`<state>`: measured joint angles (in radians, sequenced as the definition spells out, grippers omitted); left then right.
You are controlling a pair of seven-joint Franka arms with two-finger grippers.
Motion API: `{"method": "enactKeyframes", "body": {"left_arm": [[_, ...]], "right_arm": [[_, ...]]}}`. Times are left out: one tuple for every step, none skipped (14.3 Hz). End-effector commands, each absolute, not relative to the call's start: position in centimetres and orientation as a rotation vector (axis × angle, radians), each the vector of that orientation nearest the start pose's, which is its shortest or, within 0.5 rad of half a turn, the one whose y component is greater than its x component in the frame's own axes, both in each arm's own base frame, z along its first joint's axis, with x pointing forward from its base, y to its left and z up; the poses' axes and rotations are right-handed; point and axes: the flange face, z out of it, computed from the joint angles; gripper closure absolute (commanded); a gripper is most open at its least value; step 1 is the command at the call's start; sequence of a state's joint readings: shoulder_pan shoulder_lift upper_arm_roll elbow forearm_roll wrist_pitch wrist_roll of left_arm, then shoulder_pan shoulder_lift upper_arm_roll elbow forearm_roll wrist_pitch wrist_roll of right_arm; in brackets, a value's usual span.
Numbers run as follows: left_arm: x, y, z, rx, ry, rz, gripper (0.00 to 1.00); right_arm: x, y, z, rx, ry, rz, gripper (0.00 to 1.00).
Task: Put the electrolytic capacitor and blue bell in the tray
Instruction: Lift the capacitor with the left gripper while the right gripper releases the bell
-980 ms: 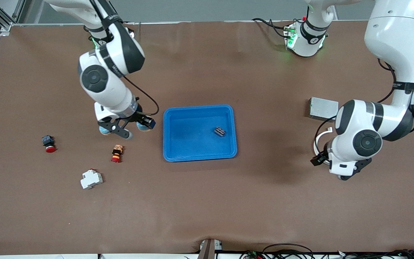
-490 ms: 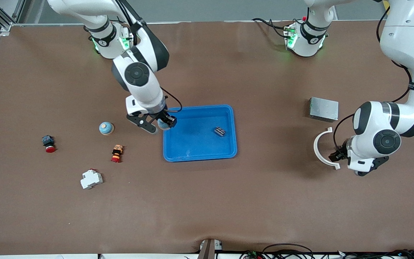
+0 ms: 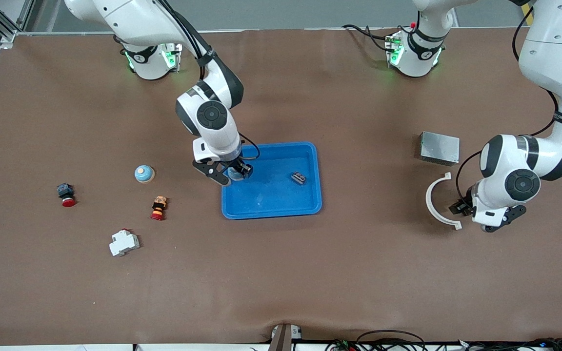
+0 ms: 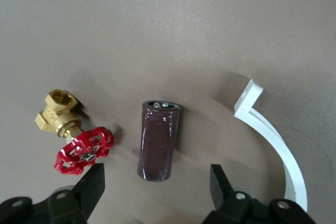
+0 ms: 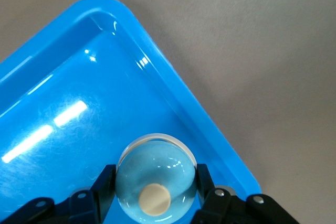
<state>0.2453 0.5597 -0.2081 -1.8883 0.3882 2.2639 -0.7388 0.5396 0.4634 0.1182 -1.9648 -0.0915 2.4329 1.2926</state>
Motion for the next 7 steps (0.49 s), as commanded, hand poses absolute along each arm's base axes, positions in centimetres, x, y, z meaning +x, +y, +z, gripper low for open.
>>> {"method": "enactKeyframes", "body": {"left_arm": [[61.3, 3.7, 19.6, -2.829, -0.751, 0.121, 0.31], [61.2, 3.8, 19.5, -2.83, -0.745, 0.124, 0.31], [61.1, 4.0, 19.2, -2.829, -0.746, 0.134, 0.31], [61.1, 4.0, 18.8, -2.829, -0.744, 0.138, 0.31], [61.2, 4.1, 18.7, -2.829, -0.741, 0.137, 0.31], [61.3, 4.0, 18.6, -2.83, -0.741, 0.138, 0.32], [61.3, 4.1, 18.6, -2.83, -0.742, 0.135, 0.36]], "right_arm": [[48.6, 38.7, 23.2, -3.012, 0.914, -0.051, 1.0], [48.5, 38.7, 22.5, -3.018, 0.913, -0.043, 1.0], [48.3, 39.0, 22.1, -3.019, 0.908, -0.041, 1.0], [48.2, 39.2, 21.8, -3.013, 0.916, -0.043, 1.0], [48.1, 39.4, 21.7, -3.004, 0.933, -0.044, 1.0], [47.5, 40.1, 21.4, -3.006, 0.924, -0.043, 1.0], [47.5, 40.4, 21.3, -3.001, 0.921, -0.051, 1.0]]}}
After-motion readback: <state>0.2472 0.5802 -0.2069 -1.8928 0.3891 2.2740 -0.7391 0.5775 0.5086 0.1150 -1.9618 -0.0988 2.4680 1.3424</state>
